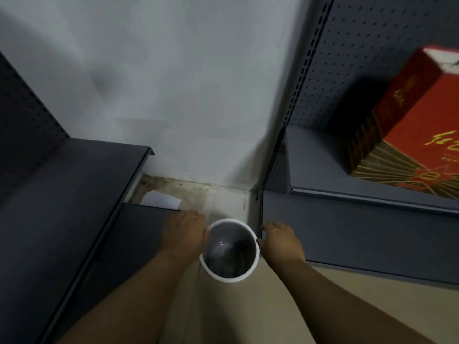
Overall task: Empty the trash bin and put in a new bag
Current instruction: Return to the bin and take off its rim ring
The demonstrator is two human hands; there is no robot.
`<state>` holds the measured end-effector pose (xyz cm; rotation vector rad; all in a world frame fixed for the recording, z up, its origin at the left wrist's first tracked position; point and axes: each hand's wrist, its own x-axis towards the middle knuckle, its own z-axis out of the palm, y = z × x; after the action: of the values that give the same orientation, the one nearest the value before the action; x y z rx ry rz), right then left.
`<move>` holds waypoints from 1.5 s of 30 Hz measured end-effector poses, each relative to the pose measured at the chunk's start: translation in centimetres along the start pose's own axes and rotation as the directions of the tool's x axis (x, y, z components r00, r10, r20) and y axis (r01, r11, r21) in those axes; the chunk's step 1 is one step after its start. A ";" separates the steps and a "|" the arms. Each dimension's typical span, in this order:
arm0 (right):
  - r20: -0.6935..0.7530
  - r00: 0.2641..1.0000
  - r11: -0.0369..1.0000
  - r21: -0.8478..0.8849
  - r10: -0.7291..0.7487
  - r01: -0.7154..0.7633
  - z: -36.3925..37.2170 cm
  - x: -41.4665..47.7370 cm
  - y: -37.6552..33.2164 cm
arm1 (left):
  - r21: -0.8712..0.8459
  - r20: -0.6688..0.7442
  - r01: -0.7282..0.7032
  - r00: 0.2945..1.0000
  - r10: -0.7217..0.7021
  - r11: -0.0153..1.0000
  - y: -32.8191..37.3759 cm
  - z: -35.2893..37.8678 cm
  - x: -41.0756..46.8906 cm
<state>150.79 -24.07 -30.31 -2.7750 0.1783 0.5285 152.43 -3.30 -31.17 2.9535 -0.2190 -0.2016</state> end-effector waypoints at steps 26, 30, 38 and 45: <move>-0.098 0.981 0.979 0.136 0.167 -0.153 30.6 23.6 12.6 | -0.217 0.026 0.431 0.899 -0.437 0.876 -7.1 38.7 12.8; -0.103 0.976 0.977 0.120 0.191 -0.179 30.2 23.4 12.2 | -0.534 0.116 0.562 0.789 -0.603 0.632 -8.2 39.3 13.3; -0.088 0.975 0.973 0.126 0.206 -0.194 29.5 22.6 11.3 | -0.321 0.057 0.504 0.855 -0.515 0.801 -8.1 38.0 13.6; -0.120 0.966 0.962 0.180 0.229 -0.205 30.1 22.1 11.2 | -0.457 0.027 0.519 0.820 -0.572 0.722 -8.0 38.1 13.2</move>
<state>159.08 -26.35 -68.40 -2.6426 0.5395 0.3519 160.80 -3.74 -71.36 2.4640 0.6513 -0.1266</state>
